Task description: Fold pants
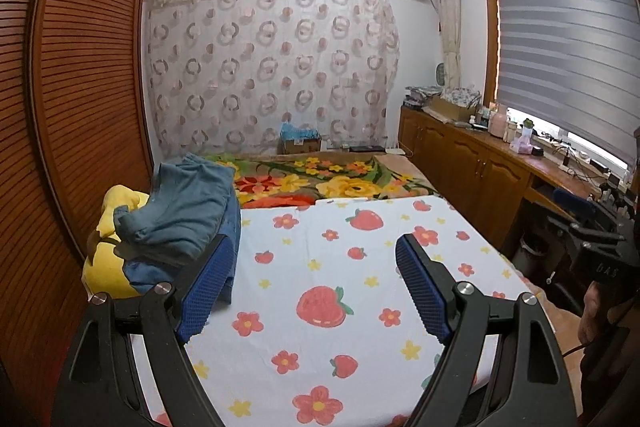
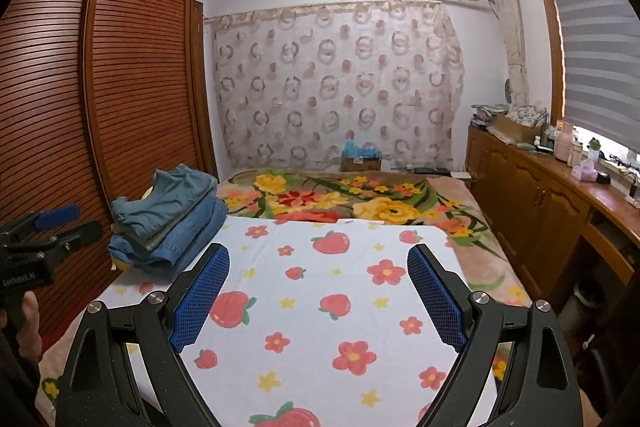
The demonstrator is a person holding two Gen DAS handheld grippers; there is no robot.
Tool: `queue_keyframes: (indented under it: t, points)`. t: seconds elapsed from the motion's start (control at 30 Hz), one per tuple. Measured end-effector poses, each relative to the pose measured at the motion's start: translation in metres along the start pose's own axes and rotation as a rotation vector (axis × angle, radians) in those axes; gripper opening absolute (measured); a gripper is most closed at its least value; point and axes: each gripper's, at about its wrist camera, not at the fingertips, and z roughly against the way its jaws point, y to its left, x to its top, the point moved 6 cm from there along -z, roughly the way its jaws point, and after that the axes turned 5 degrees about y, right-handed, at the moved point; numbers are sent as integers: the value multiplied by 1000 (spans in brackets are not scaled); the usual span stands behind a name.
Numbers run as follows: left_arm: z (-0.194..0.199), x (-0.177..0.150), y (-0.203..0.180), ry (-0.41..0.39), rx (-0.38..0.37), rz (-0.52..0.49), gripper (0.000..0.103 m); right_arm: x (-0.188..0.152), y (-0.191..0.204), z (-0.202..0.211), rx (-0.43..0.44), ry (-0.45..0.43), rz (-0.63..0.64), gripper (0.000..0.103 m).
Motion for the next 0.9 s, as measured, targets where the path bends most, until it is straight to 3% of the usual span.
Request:
queue_keyframes:
  t: [0.9]
  points:
    - [4, 0, 15, -11, 21, 21, 84, -4, -6, 3, -6, -12, 0, 92]
